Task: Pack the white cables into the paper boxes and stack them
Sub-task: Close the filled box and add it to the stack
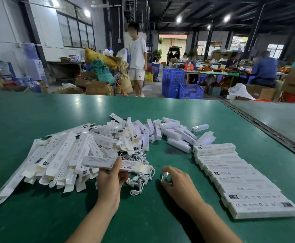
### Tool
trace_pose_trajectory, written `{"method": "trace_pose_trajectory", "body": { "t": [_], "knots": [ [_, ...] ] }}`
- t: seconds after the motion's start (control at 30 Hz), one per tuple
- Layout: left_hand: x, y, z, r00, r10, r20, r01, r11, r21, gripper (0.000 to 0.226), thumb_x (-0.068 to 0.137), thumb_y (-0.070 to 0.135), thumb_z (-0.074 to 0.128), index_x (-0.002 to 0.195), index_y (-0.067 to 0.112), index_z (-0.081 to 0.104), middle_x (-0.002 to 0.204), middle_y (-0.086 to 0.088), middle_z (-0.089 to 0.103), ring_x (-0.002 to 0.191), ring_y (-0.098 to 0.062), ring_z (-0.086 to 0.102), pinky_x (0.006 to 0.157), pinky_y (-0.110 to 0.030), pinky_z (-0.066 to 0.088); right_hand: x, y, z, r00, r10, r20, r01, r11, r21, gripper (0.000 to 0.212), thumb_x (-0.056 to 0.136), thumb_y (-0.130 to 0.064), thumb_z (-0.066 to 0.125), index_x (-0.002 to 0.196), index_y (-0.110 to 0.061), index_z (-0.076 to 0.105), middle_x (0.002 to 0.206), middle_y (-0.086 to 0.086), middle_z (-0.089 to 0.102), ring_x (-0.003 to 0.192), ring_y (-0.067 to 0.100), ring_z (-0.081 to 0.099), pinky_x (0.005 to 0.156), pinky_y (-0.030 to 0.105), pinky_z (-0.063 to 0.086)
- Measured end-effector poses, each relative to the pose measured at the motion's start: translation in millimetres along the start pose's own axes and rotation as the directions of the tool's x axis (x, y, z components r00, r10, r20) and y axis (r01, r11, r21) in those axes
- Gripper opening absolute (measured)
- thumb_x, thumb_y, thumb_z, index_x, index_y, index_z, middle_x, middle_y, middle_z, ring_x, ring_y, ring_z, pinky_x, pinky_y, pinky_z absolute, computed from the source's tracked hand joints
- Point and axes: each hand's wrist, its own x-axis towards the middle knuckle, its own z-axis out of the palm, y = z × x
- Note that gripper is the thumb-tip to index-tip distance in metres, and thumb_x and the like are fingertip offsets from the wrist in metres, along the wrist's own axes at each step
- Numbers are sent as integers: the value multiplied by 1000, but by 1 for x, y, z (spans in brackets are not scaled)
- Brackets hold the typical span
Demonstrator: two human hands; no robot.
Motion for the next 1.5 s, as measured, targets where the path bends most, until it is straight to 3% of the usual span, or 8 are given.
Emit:
{"method": "trace_pose_trajectory", "body": {
  "t": [0.23, 0.33, 0.6, 0.77, 0.87, 1.07, 1.3, 1.5],
  "knots": [
    [0, -1, -1, 1000, 10, 11, -10, 1000, -22, 11, 93, 21, 66, 96, 15, 57, 70, -6, 64, 56, -15, 62, 61, -31, 53, -2, 8, -9, 993, -31, 114, 32, 999, -5, 30, 91, -31, 60, 113, -14, 72, 136, 4, 56, 130, 12, 47, 99, 12, 28],
    [0, -2, -2, 1000, 15, 14, -14, 1000, -25, 12, 93, 21, 66, 99, 14, 58, 74, -8, 64, 58, -16, 61, 61, -30, 52, -3, 13, -14, 991, -33, 131, 37, 999, -28, 32, 91, -21, 55, 118, -14, 70, 127, 4, 61, 126, 12, 48, 91, 6, 25],
    [-1, -1, -3, 1000, 8, 28, -7, 1000, -27, 16, 93, 20, 66, 103, 12, 55, 81, -12, 63, 65, -21, 61, 62, -30, 53, -4, 17, -24, 981, -24, 190, 37, 997, -65, 44, 93, -27, 57, 137, -19, 57, 141, -1, 52, 128, 16, 49, 104, 15, 28],
    [-1, -1, -2, 1000, 13, 27, -13, 1000, -23, 14, 93, 21, 66, 90, 14, 54, 73, -10, 62, 59, -19, 61, 63, -32, 53, -4, 25, -34, 955, -116, 274, 138, 989, -60, 33, 91, -14, 57, 122, -15, 67, 137, -6, 56, 123, 15, 56, 96, 6, 29],
    [0, -1, -2, 999, 11, 30, -11, 1000, -23, 15, 93, 21, 66, 90, 13, 54, 73, -11, 62, 59, -19, 61, 64, -33, 53, -3, 28, -35, 971, -113, 211, 126, 991, -48, 29, 90, -26, 67, 119, -19, 70, 129, -10, 63, 117, 10, 59, 92, 3, 29],
    [-1, -1, -4, 999, 9, 43, -8, 1000, -20, 13, 92, 21, 67, 95, 15, 55, 77, -11, 62, 64, -21, 60, 61, -30, 54, -5, 25, -21, 999, 32, 36, -29, 996, -81, 30, 81, -49, 73, 104, -29, 73, 102, -16, 69, 100, 14, 47, 80, 18, 31],
    [-1, -2, -3, 999, 30, 44, -30, 1000, -1, 13, 92, 21, 67, 96, 16, 55, 74, -9, 63, 60, -18, 61, 56, -26, 54, -4, 23, -19, 998, 56, 21, -56, 998, 3, 22, 83, -36, 75, 100, -22, 75, 99, -7, 70, 97, 16, 61, 84, 20, 39],
    [-2, -5, -3, 998, 50, 40, -51, 998, 24, 13, 91, 21, 67, 98, 15, 57, 73, -6, 63, 57, -16, 62, 52, -23, 54, -7, 12, -16, 987, 155, -51, -145, 976, 164, 31, 88, -29, 71, 119, -21, 69, 102, -4, 74, 93, 10, 66, 83, 13, 43]
  ]
}}
